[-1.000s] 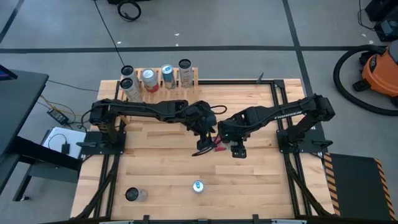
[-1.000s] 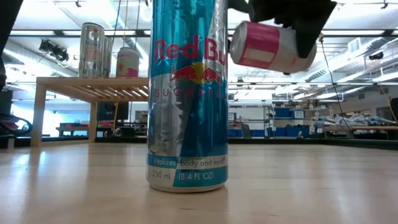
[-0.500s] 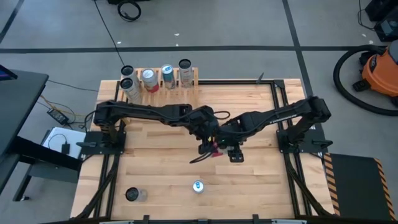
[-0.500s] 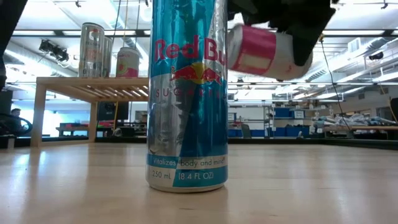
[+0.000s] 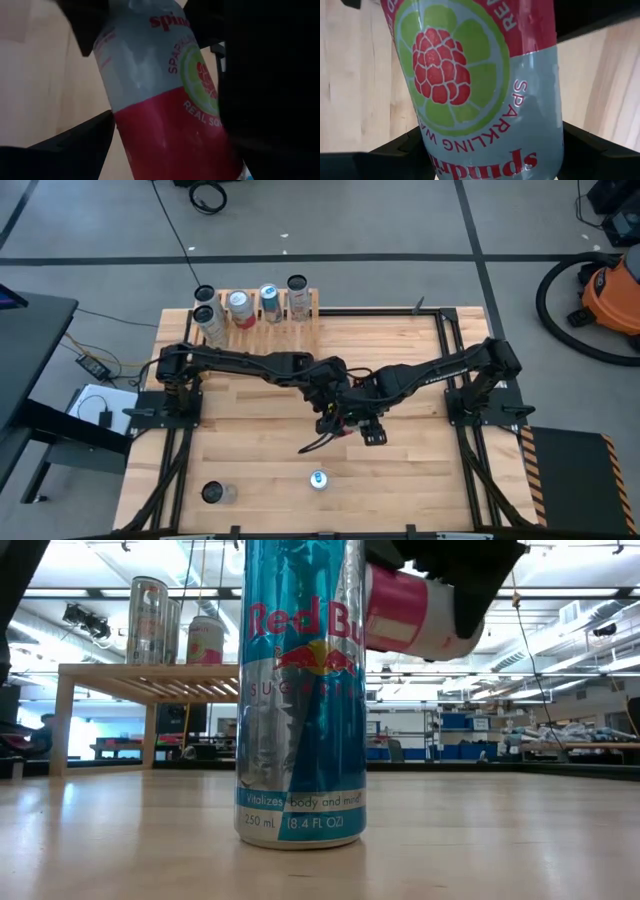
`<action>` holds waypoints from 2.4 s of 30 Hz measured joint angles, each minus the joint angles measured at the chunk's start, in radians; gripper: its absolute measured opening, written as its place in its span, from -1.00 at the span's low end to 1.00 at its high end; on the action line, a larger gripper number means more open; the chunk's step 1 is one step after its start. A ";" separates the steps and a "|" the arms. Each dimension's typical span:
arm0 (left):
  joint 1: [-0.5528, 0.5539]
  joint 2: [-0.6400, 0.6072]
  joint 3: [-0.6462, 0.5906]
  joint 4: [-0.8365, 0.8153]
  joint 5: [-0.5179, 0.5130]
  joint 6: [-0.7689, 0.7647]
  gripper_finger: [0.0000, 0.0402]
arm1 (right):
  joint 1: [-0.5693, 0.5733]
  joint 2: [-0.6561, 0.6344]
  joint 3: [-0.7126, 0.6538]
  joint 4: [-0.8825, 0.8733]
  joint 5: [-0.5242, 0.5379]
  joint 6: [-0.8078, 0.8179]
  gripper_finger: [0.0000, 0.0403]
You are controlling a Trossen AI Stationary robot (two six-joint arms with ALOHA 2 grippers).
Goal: Place canned beverage on shelf
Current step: Put the pink white soda can on the shelf aligned with the other pink white soda can
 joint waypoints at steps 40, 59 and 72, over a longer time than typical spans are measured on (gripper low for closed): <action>-0.010 0.000 -0.001 -0.053 0.031 -0.048 0.58 | 0.019 0.027 0.005 0.029 0.123 -0.086 0.53; -0.012 0.000 -0.001 -0.052 0.054 -0.017 0.50 | 0.018 0.025 0.006 0.041 0.046 -0.084 0.62; -0.018 0.000 -0.001 -0.078 0.125 -0.017 0.56 | 0.021 0.026 0.003 0.125 0.038 -0.102 0.61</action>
